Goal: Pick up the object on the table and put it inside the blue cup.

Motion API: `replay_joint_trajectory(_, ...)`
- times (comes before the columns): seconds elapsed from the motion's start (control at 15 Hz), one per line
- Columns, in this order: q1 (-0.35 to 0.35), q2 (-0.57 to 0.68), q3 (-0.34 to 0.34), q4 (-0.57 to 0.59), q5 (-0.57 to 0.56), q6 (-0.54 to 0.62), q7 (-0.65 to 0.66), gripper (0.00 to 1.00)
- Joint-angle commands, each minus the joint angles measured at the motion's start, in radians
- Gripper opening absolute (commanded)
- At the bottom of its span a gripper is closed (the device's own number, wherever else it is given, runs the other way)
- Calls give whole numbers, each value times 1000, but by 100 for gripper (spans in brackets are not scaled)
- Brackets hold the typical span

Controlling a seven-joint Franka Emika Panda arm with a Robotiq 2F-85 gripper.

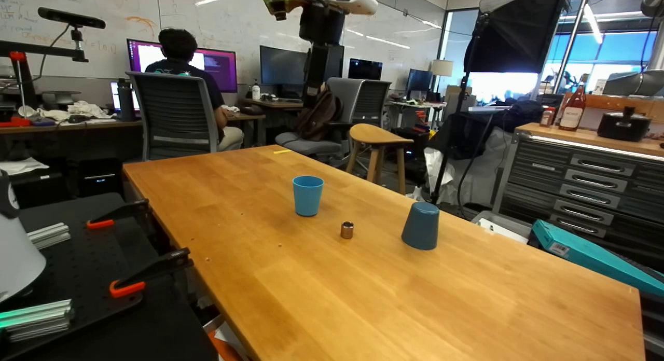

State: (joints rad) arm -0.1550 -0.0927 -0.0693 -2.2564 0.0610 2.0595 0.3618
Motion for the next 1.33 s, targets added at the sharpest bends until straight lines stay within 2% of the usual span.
replay_joint_trajectory(0.0, 7, 111, -23, 38, 64, 49, 32, 100)
replay_joint_trajectory(0.27, 12, 244, -33, 44, 127, 188, 78, 100)
replay_joint_trajectory(0.8, 23, 465, -53, 32, 214, 583, 118, 100)
replay_joint_trajectory(1.0, 38, 540, -67, 40, 204, 691, 144, 100)
replay_joint_trajectory(1.27, 46, 621, -84, 60, 214, 762, 163, 100)
